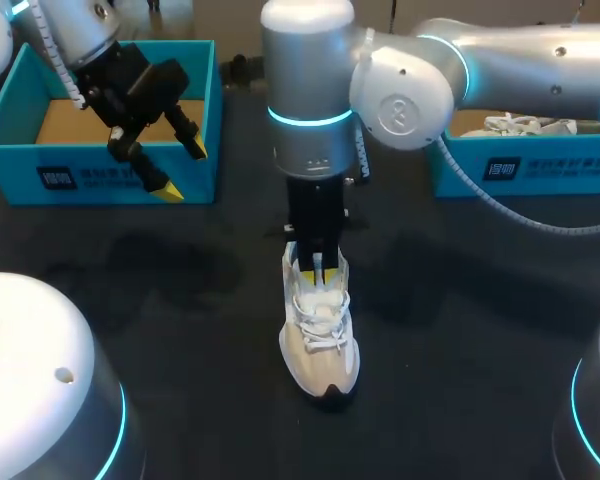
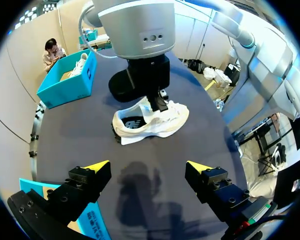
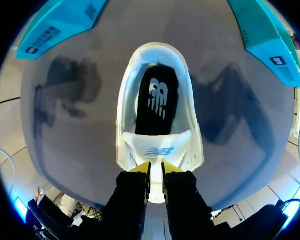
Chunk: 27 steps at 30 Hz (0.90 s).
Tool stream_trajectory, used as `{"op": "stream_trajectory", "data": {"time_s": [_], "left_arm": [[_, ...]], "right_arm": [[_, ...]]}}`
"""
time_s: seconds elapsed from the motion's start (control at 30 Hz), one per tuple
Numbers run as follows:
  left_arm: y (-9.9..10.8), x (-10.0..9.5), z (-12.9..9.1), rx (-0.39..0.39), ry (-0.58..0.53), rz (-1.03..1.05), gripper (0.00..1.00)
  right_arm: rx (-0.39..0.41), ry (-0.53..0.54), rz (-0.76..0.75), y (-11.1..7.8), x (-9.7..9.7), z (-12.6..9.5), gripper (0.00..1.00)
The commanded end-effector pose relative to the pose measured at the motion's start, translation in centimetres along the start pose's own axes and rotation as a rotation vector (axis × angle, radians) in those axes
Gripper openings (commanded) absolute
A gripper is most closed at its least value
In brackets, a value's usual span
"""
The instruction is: Take the shoe out of the shoebox, open the shoe tongue, remove and reinsert the insole, then place the shoe into the shoebox
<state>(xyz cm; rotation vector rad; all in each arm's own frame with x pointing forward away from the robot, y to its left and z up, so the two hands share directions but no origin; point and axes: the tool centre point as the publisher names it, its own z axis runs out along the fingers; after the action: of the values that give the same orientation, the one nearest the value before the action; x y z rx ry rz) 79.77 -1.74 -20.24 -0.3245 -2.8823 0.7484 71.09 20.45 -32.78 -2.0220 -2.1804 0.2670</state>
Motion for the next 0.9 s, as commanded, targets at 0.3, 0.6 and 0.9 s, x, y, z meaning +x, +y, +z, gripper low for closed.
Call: {"op": "stream_trajectory", "data": {"time_s": [0.3, 0.6, 0.9], "left_arm": [[0.0, 0.0, 0.0, -0.003, 0.001, 0.0, 1.0], [0.0, 0.0, 0.0, -0.003, 0.001, 0.0, 1.0], [0.0, 0.0, 0.0, -0.003, 0.001, 0.0, 1.0]], "right_arm": [[-0.017, -0.027, 0.027, -1.4, -0.4, -0.8, 0.21], [-0.037, -0.005, -0.001, 1.0, -1.1, 0.7, 0.23], [-0.098, -0.037, 0.001, 0.0, -1.6, -1.1, 0.27]]}}
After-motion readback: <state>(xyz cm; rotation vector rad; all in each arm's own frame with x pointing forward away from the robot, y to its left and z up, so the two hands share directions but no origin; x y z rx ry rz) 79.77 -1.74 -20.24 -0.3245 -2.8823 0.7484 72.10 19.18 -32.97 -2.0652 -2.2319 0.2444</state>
